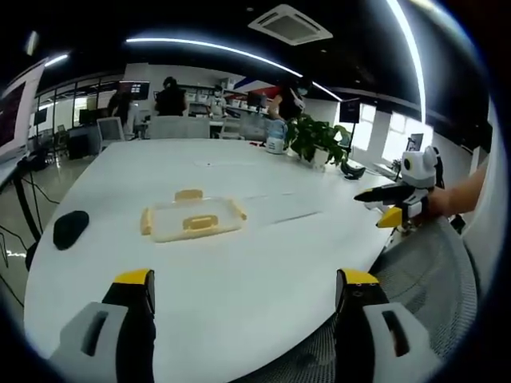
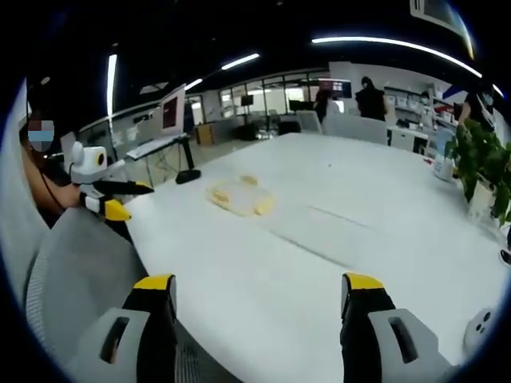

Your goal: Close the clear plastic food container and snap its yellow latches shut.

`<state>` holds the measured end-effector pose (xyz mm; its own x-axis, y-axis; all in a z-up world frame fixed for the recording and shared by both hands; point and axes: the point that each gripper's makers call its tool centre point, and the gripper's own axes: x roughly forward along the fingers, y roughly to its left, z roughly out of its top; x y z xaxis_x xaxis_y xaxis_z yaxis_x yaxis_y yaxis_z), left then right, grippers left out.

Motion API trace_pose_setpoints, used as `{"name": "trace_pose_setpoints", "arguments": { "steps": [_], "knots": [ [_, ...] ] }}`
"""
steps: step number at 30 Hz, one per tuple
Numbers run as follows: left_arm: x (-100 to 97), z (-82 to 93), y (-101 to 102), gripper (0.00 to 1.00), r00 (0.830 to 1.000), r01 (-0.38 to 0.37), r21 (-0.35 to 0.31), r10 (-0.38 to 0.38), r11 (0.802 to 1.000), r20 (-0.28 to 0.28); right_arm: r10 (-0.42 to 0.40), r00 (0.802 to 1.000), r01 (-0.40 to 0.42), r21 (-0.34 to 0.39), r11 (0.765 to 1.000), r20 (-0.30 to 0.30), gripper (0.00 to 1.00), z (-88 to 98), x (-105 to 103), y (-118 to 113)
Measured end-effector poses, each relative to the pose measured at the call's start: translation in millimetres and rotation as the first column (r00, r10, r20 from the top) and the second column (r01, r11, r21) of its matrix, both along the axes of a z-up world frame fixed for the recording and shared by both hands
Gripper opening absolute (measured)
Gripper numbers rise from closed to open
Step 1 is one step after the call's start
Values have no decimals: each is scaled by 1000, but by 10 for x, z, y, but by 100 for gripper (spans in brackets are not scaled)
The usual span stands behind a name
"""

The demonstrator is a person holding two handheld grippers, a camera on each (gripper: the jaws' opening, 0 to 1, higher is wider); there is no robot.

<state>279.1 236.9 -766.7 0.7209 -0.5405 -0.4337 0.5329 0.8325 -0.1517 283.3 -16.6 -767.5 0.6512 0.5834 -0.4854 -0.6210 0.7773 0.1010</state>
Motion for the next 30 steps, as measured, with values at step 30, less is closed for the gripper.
{"name": "trace_pose_setpoints", "arguments": {
  "steps": [30],
  "knots": [
    [4, -6, -11, 96, 1000, 8, 2, -8, 1000, -2, 48, 999, -48, -32, 998, 5, 85, -10, -47, 69]
  ]
}}
